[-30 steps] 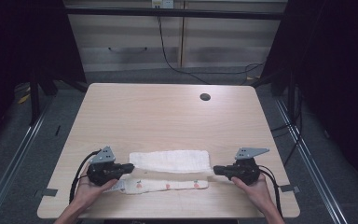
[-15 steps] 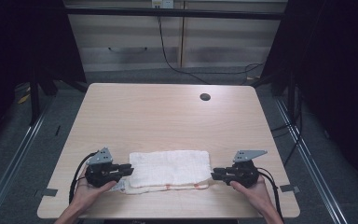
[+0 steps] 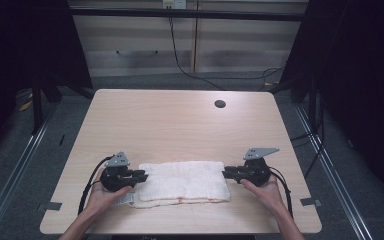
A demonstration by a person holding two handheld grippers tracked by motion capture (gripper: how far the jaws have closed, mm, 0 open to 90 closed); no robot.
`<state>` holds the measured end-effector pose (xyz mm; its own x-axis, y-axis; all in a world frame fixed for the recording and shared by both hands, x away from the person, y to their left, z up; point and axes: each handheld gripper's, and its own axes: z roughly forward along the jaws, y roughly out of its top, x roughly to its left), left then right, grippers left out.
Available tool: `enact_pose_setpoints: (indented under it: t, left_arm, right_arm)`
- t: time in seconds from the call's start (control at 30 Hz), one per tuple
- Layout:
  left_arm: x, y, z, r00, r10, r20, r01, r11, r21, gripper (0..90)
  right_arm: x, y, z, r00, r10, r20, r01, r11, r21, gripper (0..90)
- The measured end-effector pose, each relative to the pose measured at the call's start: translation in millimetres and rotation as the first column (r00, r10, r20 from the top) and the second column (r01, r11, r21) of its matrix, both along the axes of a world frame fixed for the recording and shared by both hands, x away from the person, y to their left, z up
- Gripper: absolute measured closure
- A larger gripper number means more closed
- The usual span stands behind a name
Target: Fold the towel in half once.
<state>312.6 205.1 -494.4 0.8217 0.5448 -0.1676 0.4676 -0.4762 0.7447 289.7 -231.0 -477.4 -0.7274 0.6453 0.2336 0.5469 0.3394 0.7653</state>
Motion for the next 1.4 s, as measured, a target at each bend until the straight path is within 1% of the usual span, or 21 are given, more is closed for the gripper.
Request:
enact_pose_setpoints:
  t: [0.07, 0.1, 0.17, 0.2, 0.23, 0.27, 0.33, 0.4, 0.53, 0.63, 0.73, 0.87, 0.93, 1.0, 1.03, 1.1, 1.13, 1.23, 1.27, 1.37, 1.4]
  left_arm:
    - [2.9, -1.4, -4.0, 0.9999, 0.009, -0.007, -0.008, 0.9997, 0.021, 77.4]
    - [3.7, -1.3, -5.7, 0.9999, 0.005, -0.01, -0.005, 0.9997, 0.026, 78.0]
    - [5.1, 0.4, -7.9, 0.9999, 0.012, -0.01, -0.012, 0.9995, 0.028, 79.2]
    - [5.5, 1.1, -7.4, 0.9999, 0.016, -0.001, -0.016, 0.9991, 0.038, 79.2]
    - [5.4, 1.4, -7.4, 0.9998, 0.02, 0.003, -0.02, 0.9989, 0.042, 79.2]
    - [5.6, 1.9, -7.6, 0.9996, 0.028, 0.004, -0.028, 0.9987, 0.042, 79.2]
    - [6.6, 2.7, -8.0, 0.9997, 0.024, 0.001, -0.024, 0.999, 0.037, 79.2]
    - [6.3, 2.4, -8.0, 0.9997, 0.023, 0.005, -0.024, 0.9989, 0.041, 79.1]
    - [6.5, 2.9, -8.2, 0.9997, 0.022, 0.006, -0.022, 0.999, 0.04, 79.0]
    - [6.2, 2.8, -8.3, 0.9997, 0.023, 0.006, -0.023, 0.999, 0.039, 78.7]
    - [6.5, 2.8, -8.3, 0.9997, 0.025, 0.001, -0.025, 0.9991, 0.035, 78.2]
    - [5.8, 2.6, -8.5, 0.9996, 0.029, 0.002, -0.029, 0.9989, 0.036, 78.2]
    - [5.6, 2.6, -8.6, 0.9995, 0.03, 0.004, -0.03, 0.9989, 0.035, 78.2]
    - [5.4, 2.5, -8.7, 0.9996, 0.029, 0.003, -0.029, 0.999, 0.033, 78.0]
    - [5.3, 2.4, -8.6, 0.9996, 0.027, 0.003, -0.027, 0.9991, 0.034, 77.7]
    - [4.8, 3.7, -7.1, 0.9998, 0.021, -0.008, -0.02, 0.9989, 0.042, 77.2]
    - [3.3, 5.4, -7.0, 0.9997, 0.022, -0.012, -0.021, 0.9992, 0.035, 76.9]
    - [2.6, 8.9, -5.8, 0.9996, 0.022, -0.016, -0.021, 0.9995, 0.023, 76.3]
    - [2.4, 10.4, -3.2, 0.9994, 0.027, -0.021, -0.027, 0.9996, 0.008, 74.7]
    - [5.4, 14.3, 4.9, 0.9988, 0.049, -0.006, -0.049, 0.9985, -0.023, 70.6]
    - [8.0, 15.6, 7.8, 0.9985, 0.054, 0.0, -0.054, 0.9982, -0.024, 69.9]
  right_arm:
    - [10.1, 3.4, -1.3, 1.0, -0.005, 0.001, 0.005, 1.0, -0.006, 76.0]
    - [17.5, 6.0, -1.7, 0.9999, -0.009, 0.008, 0.009, 0.9997, -0.021, 76.1]
    - [28.2, 9.7, -1.9, 0.9998, -0.016, 0.01, 0.016, 0.9997, -0.019, 76.2]
    - [33.2, 11.1, -2.3, 0.9997, -0.019, 0.014, 0.019, 0.9994, -0.028, 76.6]
    - [36.7, 12.0, -2.9, 0.9996, -0.026, 0.01, 0.026, 0.9994, -0.023, 76.6]
    - [41.3, 12.7, -4.4, 0.9995, -0.032, 0.008, 0.032, 0.9993, -0.018, 76.6]
    - [49.4, 14.4, -8.5, 0.9992, -0.039, 0.006, 0.039, 0.9987, -0.033, 76.7]
    - [54.8, 15.5, -13.7, 0.999, -0.044, -0.008, 0.044, 0.9986, -0.03, 75.4]
    - [56.4, 19.7, -19.4, 0.9996, -0.024, -0.018, 0.023, 0.9985, -0.05, 72.0]
    - [54.7, 23.4, -22.1, 0.9994, -0.026, -0.023, 0.024, 0.9966, -0.079, 68.5]
    - [53.4, 25.5, -23.5, 0.9997, -0.016, -0.02, 0.014, 0.9958, -0.091, 67.8]
    - [53.0, 27.3, -26.8, 0.9995, -0.022, -0.024, 0.019, 0.9923, -0.122, 66.1]
    - [52.2, 27.4, -27.5, 0.9995, -0.024, -0.021, 0.022, 0.9926, -0.119, 66.1]
    - [51.6, 28.5, -27.4, 0.9998, -0.021, -0.007, 0.02, 0.991, -0.132, 68.5]
    - [50.2, 29.1, -27.2, 0.9999, -0.008, -0.011, 0.007, 0.991, -0.134, 76.5]
    - [49.2, 29.2, -27.7, 0.9998, 0.005, -0.021, -0.007, 0.9926, -0.121, 81.1]
    - [48.2, 29.1, -28.0, 0.9997, 0.007, -0.023, -0.009, 0.9931, -0.117, 83.0]
    - [47.0, 28.0, -27.8, 0.9994, 0.003, -0.034, -0.006, 0.9944, -0.106, 84.6]
    - [47.1, 27.6, -27.7, 0.9993, 0.001, -0.037, -0.005, 0.9941, -0.108, 84.8]
    - [47.6, 27.4, -28.2, 0.9992, 0.001, -0.039, -0.005, 0.9949, -0.1, 85.1]
    - [47.5, 27.4, -28.2, 0.9992, 0.001, -0.04, -0.005, 0.995, -0.1, 85.1]
